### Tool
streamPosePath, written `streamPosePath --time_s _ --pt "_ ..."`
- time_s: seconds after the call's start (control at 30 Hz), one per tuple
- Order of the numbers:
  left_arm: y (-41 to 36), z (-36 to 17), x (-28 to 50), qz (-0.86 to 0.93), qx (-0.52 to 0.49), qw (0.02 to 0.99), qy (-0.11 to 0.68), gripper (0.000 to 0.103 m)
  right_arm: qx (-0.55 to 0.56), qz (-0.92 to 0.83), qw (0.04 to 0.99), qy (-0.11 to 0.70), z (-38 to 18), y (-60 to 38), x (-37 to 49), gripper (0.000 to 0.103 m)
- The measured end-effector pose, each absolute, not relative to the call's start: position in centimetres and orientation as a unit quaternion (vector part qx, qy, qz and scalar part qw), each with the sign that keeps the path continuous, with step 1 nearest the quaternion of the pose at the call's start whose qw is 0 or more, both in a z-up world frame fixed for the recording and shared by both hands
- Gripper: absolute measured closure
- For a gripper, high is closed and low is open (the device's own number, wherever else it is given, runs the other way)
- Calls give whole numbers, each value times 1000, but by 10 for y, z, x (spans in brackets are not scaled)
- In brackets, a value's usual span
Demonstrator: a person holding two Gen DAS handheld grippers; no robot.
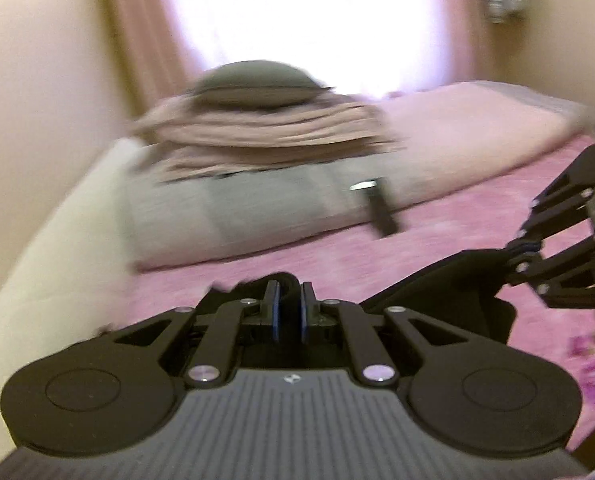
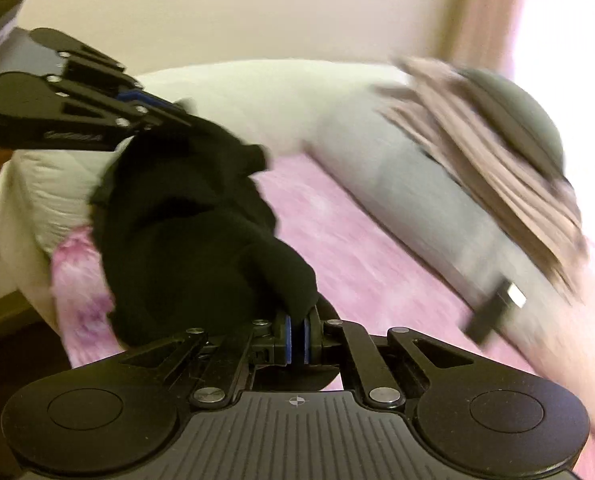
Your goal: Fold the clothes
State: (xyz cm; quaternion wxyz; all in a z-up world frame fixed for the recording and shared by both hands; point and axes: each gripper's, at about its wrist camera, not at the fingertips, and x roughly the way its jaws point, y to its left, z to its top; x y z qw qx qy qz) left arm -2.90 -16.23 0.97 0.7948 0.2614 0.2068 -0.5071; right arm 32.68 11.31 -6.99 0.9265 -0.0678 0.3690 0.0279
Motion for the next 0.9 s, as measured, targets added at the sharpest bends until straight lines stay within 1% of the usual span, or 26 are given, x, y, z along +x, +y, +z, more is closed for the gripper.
streamPosePath --time_s 0.13,0.3,0.33,0.37,0.4,0.47,0.53,0.67,0.77,0.8,0.83,0.9 --pt "-233 2 -113 -575 259 746 214 96 -36 -43 919 390 -75 49 236 100" --pt "-315 -28 -215 -648 259 670 254 95 29 -165 887 429 -92 -42 124 100" --pt "-326 -34 -231 -660 261 652 264 93 45 -192 876 440 -97 -61 102 100" --pt "-335 -41 -245 -672 265 634 276 86 63 -217 864 450 -104 -80 83 100" --pt "-338 -47 -254 -680 271 620 282 81 79 -238 852 460 -110 -95 69 99" --pt "-334 -62 -258 -684 287 603 294 79 102 -269 825 487 -124 -116 49 99" --pt "-322 -79 -247 -669 306 602 309 68 115 -272 810 507 -136 -117 38 99" --pt "-297 -112 -225 -638 344 600 337 65 109 -283 788 536 -153 -99 33 97" --pt "-279 -135 -204 -613 370 600 358 65 94 -319 762 556 -161 -81 38 57" --pt "-275 -139 -195 -608 372 601 362 64 86 -336 751 562 -167 -80 36 22" --pt "-272 -142 -186 -604 373 601 366 63 82 -342 750 560 -167 -76 35 10" --pt "-268 -150 -170 -601 370 602 374 59 76 -337 759 551 -163 -66 36 10"
